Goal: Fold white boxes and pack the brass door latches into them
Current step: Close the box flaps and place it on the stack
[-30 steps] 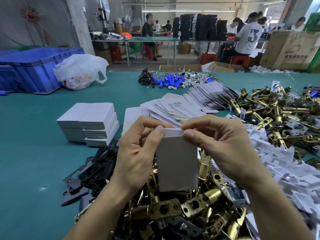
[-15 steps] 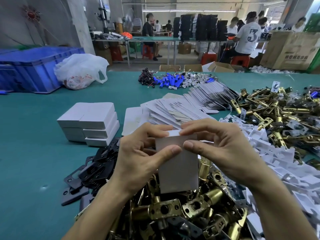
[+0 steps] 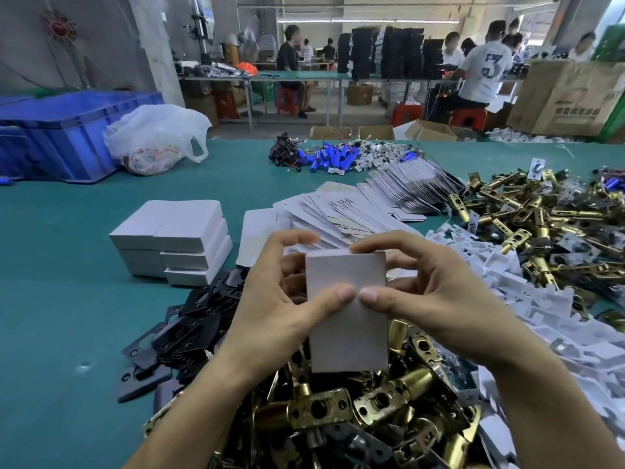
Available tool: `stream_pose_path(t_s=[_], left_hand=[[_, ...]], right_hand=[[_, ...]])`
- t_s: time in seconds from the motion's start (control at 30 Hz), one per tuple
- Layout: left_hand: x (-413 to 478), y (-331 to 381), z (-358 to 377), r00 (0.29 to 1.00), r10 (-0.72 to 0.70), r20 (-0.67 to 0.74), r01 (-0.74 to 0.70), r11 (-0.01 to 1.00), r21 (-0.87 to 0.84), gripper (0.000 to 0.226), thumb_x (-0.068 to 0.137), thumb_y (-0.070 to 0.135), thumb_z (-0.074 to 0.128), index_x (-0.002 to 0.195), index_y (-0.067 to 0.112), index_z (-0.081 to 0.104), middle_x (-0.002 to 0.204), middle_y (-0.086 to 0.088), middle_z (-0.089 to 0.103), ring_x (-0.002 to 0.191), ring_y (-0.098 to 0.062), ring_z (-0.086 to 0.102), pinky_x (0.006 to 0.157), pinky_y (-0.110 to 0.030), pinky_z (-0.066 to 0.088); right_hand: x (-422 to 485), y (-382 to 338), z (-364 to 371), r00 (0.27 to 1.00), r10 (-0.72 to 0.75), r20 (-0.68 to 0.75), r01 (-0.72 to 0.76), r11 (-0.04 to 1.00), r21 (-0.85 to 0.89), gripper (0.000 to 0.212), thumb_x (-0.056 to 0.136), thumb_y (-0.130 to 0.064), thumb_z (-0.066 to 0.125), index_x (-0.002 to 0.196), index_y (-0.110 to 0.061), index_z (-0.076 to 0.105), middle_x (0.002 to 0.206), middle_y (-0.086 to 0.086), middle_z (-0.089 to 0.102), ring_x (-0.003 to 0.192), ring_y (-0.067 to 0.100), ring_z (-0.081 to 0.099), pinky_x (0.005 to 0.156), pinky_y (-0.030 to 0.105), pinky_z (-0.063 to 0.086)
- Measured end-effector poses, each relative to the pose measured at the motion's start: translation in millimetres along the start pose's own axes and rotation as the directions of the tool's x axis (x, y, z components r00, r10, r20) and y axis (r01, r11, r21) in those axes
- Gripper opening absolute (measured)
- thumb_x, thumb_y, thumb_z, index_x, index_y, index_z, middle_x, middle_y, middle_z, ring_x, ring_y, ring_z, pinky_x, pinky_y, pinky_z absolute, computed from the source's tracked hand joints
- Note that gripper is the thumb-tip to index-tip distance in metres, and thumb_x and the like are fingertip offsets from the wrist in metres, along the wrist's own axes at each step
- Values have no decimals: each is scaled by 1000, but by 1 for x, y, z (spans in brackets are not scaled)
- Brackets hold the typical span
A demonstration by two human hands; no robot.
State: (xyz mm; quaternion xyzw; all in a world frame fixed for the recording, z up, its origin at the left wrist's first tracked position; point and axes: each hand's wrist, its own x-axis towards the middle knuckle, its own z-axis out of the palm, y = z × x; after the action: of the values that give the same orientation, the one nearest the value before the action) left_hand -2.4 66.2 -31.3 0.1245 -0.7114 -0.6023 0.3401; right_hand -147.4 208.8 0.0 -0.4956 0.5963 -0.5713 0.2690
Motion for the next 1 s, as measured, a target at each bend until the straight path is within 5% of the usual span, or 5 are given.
stream_pose_path(t_s=[0.23, 0.33, 0.6, 0.73, 1.0], left_hand=[[-3, 9, 3, 972, -220, 82, 222, 975, -13, 61, 64, 33, 86, 119, 22, 63, 102, -6, 76, 85, -25, 76, 65, -40, 63], [-1, 10, 3, 971, -237, 39, 239, 969, -60, 49, 66, 25, 80, 113, 15, 68, 98, -7, 77, 80, -20, 76, 60, -26, 58], [7, 6, -5, 929, -370, 15, 361, 894, -266, 25, 62, 23, 83, 86, 16, 80, 76, -3, 73, 61, -14, 68, 49, -25, 55], [18, 4, -19, 892, -402, -207, 289, 859, -423, 53, 58, 32, 79, 102, 7, 62, 74, -5, 72, 56, -11, 67, 39, -20, 49], [68, -36, -78, 704, -292, -648, 150, 952, -266, 26, 97, 33, 66, 106, 14, 50, 75, -8, 61, 39, -11, 57, 36, -19, 43]], right_hand=[[8, 0, 8, 953, 27, -301, 55, 963, 262, 46, 68, -20, 76, 112, -29, 64, 99, 12, 72, 84, 30, 75, 61, 34, 59], [8, 2, 11, 954, 102, -282, -15, 955, 295, 62, 65, -19, 78, 121, -34, 57, 102, 11, 72, 86, 28, 75, 63, 36, 60], [12, 5, 21, 951, 224, -212, -149, 935, 321, 74, 66, -33, 78, 132, -34, 45, 94, 15, 76, 68, 31, 74, 57, 31, 58], [10, 6, 17, 939, 256, -230, -200, 949, 243, 69, 75, -34, 74, 134, -41, 38, 92, 10, 76, 72, 32, 75, 56, 30, 58], [8, 12, 14, 935, 272, -227, -255, 962, 103, 22, 90, -25, 69, 112, -27, 64, 85, 5, 76, 60, 17, 70, 44, 20, 47]])
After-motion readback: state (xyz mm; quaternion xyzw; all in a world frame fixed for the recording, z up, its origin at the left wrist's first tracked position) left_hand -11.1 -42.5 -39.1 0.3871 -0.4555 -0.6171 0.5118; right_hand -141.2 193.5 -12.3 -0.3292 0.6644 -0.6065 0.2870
